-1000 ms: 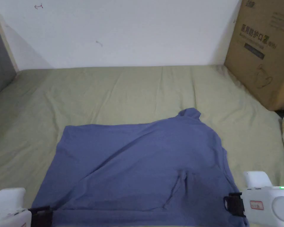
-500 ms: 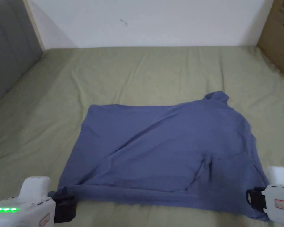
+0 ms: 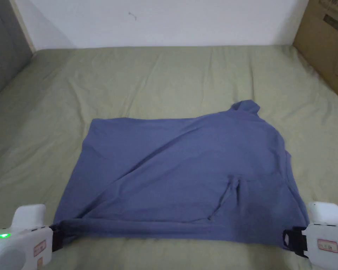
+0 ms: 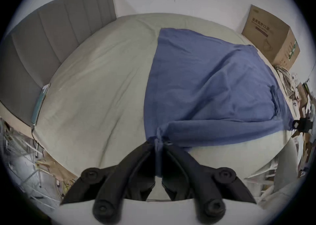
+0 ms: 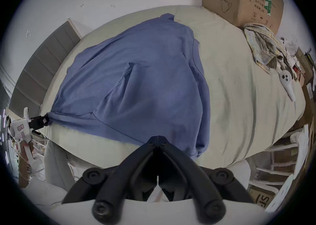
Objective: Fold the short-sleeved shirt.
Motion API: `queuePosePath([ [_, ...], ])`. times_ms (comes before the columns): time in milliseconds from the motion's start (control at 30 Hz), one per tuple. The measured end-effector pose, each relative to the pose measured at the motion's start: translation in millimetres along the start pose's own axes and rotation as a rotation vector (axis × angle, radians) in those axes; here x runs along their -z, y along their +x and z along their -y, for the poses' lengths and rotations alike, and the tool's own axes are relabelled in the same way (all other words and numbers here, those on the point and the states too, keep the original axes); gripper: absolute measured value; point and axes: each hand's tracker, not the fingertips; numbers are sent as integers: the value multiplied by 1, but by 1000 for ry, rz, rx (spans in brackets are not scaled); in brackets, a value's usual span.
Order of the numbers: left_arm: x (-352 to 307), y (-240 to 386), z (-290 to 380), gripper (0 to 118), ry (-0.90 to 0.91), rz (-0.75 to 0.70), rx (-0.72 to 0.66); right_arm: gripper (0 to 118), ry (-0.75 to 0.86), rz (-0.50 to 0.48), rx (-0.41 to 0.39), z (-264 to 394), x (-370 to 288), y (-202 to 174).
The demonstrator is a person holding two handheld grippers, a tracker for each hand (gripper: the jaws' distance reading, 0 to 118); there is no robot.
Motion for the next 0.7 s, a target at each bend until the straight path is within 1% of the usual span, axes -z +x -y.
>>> queuePosePath([
  [67, -4, -3, -3, 4, 2, 12, -37, 0, 8, -2, 7, 2, -4, 3],
  [133, -9, -1, -2, 4, 7, 10, -41, 0, 28, 6, -1, 0, -9, 6],
  [167, -13, 1, -2, 4, 9, 8, -29, 7, 44, 39, -10, 1, -14, 5],
  [200, -16, 3, -2, 4, 16, 3, -10, 21, 71, 62, -33, 0, -20, 5],
  [233, -15, 3, 0, 4, 20, -1, 4, 36, 95, 63, -58, -1, -23, 6],
  [267, -16, 4, -1, 4, 19, -2, 13, 56, 103, 67, -70, -2, -24, 7],
  [300, -17, 4, -1, 4, 17, -2, 18, 68, 99, 67, -69, -3, -22, 7],
  [367, -16, 4, -1, 4, 19, -5, 20, 66, 90, 71, -60, -7, -12, 13],
  [433, -16, 1, -1, 4, 18, -1, 3, 65, 29, 66, -7, -7, 7, 23],
  [467, -16, -1, -1, 4, 17, 4, -8, 52, -5, 55, 24, -6, 15, 26],
  [500, -15, -2, 0, 4, 17, 6, -17, 14, -26, 27, 46, -2, 21, 30],
  [533, -16, -2, 1, 4, 19, 8, -25, 3, -29, 40, 49, 4, 23, 29],
  [567, -16, -3, 1, 4, 17, 9, -28, 3, -2, 58, 86, 9, 21, 27],
  [600, -16, -3, 1, 4, 15, 11, -30, 3, -42, 40, 46, 9, 21, 28],
  [633, -16, -2, 1, 4, 14, 13, -30, 3, -51, 37, 35, 6, 20, 29],
  [700, -16, -2, -2, 4, 6, 11, -30, 3, -28, 45, 41, 2, 12, 26],
])
